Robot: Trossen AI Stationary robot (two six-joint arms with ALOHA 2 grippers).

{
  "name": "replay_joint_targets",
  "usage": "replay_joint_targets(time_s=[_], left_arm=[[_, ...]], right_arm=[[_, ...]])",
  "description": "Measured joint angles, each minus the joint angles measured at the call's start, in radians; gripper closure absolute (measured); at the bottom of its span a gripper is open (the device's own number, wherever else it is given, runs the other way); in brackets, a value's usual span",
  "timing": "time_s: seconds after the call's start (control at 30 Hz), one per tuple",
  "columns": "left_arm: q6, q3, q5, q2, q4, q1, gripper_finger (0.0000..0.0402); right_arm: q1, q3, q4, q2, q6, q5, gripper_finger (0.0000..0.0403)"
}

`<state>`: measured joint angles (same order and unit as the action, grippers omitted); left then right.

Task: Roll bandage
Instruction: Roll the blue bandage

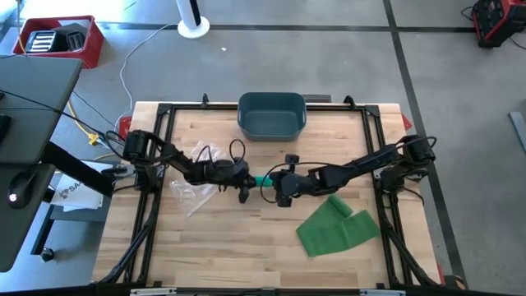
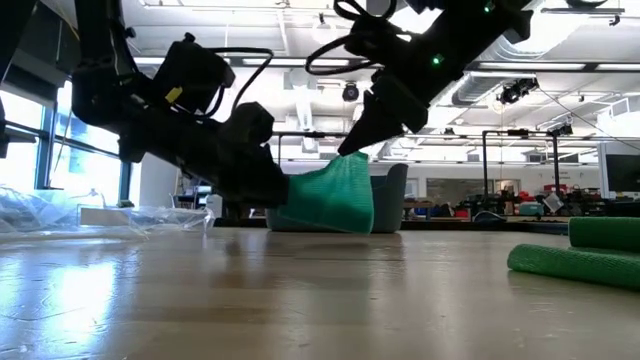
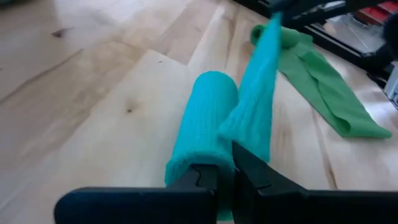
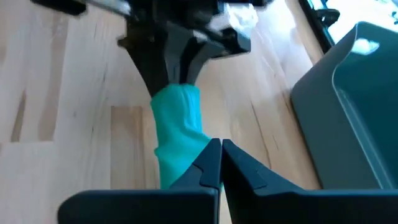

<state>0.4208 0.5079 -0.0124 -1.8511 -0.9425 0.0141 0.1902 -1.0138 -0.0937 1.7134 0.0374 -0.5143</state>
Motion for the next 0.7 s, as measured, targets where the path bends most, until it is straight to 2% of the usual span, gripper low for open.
replay_joint_targets(time_s=[0.13, 0.33, 0.5, 0.7], left_arm=[[-0.004, 0.000, -0.029, 0.001, -0.003, -0.013, 0.0394], [-0.003, 0.000, -0.055, 0.003, -0.054, -0.026, 0.0394], [0.021, 0.001, -0.049, 0.032, -0.080, -0.031, 0.0394], [0.070, 0.001, -0.034, 0.075, -0.238, -0.037, 0.0394]], right_arm=[[0.029, 0.000, 0.001, -0.003, 0.009, -0.030, 0.0403], [0.115, 0.000, 0.000, -0.007, 0.108, 0.017, 0.0403], [0.169, 0.000, -0.002, -0.007, 0.154, 0.007, 0.0403], [0.191, 0.000, -0.045, -0.007, 0.157, -0.015, 0.0403]])
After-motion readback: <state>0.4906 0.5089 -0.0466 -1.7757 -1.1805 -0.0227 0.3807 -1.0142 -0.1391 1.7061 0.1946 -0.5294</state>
